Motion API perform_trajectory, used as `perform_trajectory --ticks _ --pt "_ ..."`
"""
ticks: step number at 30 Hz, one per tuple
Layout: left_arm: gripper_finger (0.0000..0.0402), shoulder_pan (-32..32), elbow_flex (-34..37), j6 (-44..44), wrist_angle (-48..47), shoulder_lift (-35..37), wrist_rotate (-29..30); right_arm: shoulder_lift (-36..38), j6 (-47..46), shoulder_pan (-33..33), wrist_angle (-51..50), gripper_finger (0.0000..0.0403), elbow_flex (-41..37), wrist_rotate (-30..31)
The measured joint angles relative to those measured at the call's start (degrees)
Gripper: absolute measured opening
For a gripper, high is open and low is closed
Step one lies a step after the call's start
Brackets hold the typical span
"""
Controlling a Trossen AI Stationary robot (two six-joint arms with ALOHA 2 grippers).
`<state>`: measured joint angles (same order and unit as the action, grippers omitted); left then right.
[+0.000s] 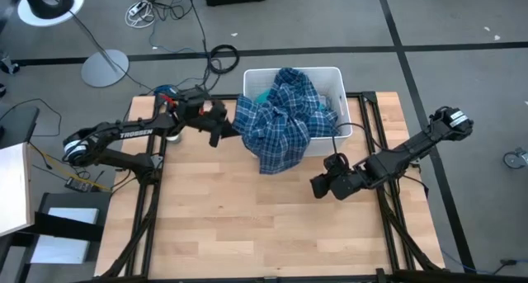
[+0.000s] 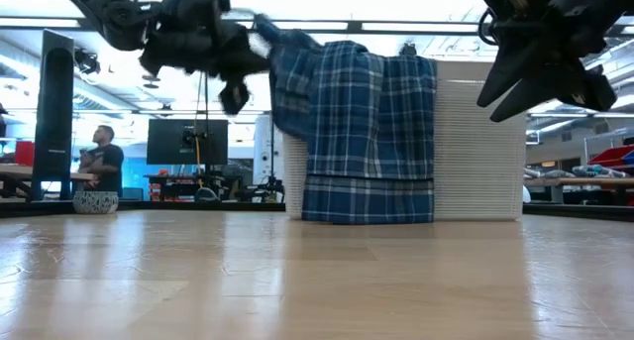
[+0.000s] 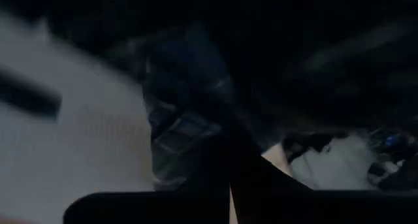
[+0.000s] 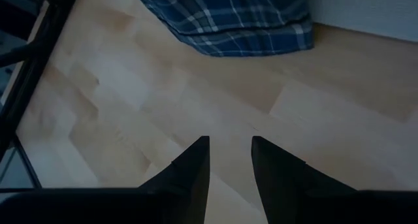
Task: Sort clothes
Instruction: Put the dark blue long sleeve into the white bin
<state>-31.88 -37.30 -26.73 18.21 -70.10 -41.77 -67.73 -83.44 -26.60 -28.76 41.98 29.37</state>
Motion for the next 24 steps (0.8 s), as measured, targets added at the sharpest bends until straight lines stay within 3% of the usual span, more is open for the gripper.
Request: perform_trajectory --ticks 3,11,17,22,24 --pt "0.0002 0.02 -3.72 -2.37 5.28 -0.01 -1.42 -0.02 1.75 0.82 0.74 0.0114 0.0 0.01" --pt "0.0001 0.02 -16.63 1.37 4.91 -2.7 1.3 -0.02 7.42 3.75 3.32 0.0114 0.0 0.0" --pt "0.0 0.02 -29.32 4.05 4.65 -15.66 3.98 -0.02 11.55 6.48 5.57 0.0114 0.02 0.0" --pt "0.0 -0.17 -40.71 4.07 3.34 -27.84 10.58 -0.02 13.24 8.08 8.09 0.0114 0.02 -0.01" --pt "0.0 -0.26 -44.27 3.78 0.3 -31.93 8.1 -0.02 13.26 8.34 9.38 0.0114 0.02 -0.01"
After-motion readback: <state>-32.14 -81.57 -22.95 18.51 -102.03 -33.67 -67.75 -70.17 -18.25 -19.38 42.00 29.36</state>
